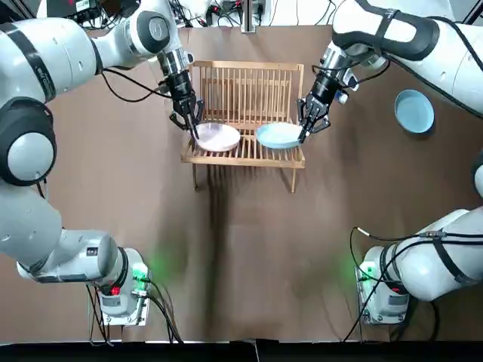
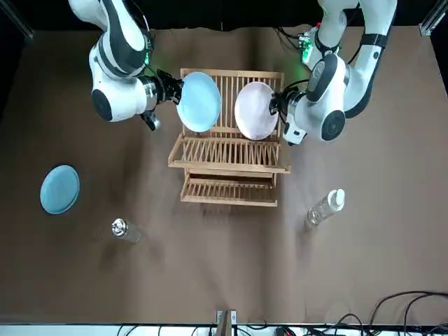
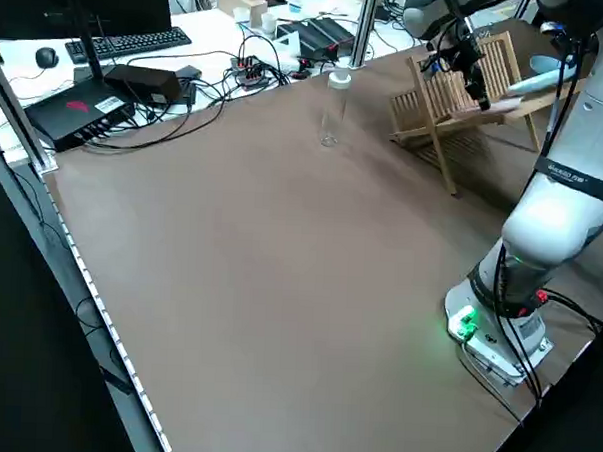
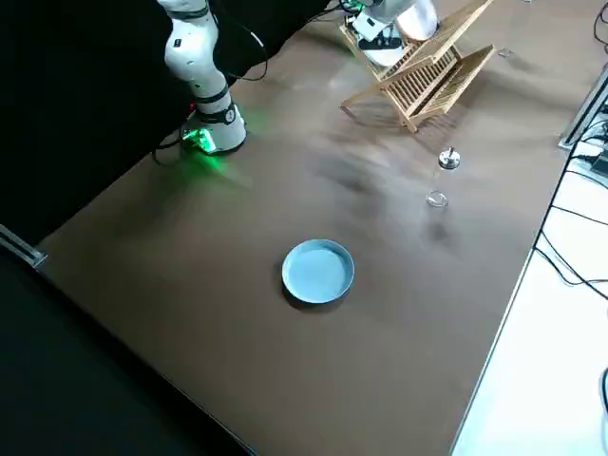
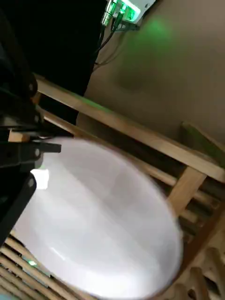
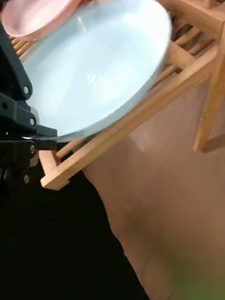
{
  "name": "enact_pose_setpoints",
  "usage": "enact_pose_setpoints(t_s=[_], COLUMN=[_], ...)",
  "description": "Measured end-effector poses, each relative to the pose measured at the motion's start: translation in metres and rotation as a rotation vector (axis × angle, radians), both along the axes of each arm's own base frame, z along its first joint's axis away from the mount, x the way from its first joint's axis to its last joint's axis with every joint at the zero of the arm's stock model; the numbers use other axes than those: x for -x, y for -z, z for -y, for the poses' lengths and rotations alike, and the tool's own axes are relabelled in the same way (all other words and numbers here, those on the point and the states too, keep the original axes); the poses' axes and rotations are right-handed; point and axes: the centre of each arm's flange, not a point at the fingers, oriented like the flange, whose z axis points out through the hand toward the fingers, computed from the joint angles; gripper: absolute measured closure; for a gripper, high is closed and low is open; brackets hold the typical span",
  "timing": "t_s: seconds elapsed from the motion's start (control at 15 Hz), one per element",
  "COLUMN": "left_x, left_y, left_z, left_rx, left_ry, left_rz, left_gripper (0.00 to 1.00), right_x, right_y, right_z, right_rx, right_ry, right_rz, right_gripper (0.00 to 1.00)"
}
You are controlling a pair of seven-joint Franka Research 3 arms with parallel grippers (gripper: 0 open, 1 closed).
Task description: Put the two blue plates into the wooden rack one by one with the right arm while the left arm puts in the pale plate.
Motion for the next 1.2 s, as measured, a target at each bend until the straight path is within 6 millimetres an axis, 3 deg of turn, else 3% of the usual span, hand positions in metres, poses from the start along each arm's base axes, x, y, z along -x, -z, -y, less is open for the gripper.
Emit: enact_pose_setpoints(t_s=[0.2, 0.33, 0.47, 0.53, 0.6, 0.67, 0.8, 0.93, 1.07, 1.2], left_x=[-0.001, -0.01, -0.026, -0.041, -0.048, -0.056, -0.074, -0.089, -0.101, -0.11], left_y=[-0.002, -0.008, -0.02, -0.035, -0.044, -0.052, -0.068, -0.082, -0.096, -0.111], left_z=[0.002, -0.004, -0.016, -0.024, -0.028, -0.034, -0.053, -0.074, -0.093, -0.108], left_rx=[0.002, -0.003, -0.044, -0.085, -0.098, -0.104, -0.091, -0.072, -0.05, -0.041], left_ry=[0.001, -0.003, 0.03, 0.065, 0.082, 0.105, 0.169, 0.239, 0.268, 0.272], left_rz=[0.008, 0.04, 0.113, 0.189, 0.226, 0.266, 0.34, 0.405, 0.449, 0.471], left_gripper=[0.59, 0.42, 0.25, 0.1, 0.1, 0.09, 0.05, 0.02, 0.01, 0.01], right_x=[0.0, -0.001, -0.002, -0.002, -0.005, -0.012, -0.035, -0.056, -0.07, -0.089], right_y=[0.009, 0.009, 0.004, -0.011, -0.022, -0.036, -0.063, -0.075, -0.07, -0.059], right_z=[-0.002, -0.002, -0.003, -0.003, 0.001, 0.009, 0.045, 0.093, 0.144, 0.196], right_rx=[0.01, 0.008, -0.002, -0.024, -0.05, -0.085, -0.134, -0.129, -0.099, -0.057], right_ry=[0.006, 0.008, 0.001, -0.032, -0.06, -0.1, -0.205, -0.29, -0.363, -0.378], right_rz=[-0.002, -0.002, -0.004, -0.029, -0.033, -0.014, 0.083, 0.183, 0.251, 0.323], right_gripper=[0.91, 0.71, 0.69, 0.54, 0.47, 0.47, 0.36, 0.33, 0.18, 0.15])
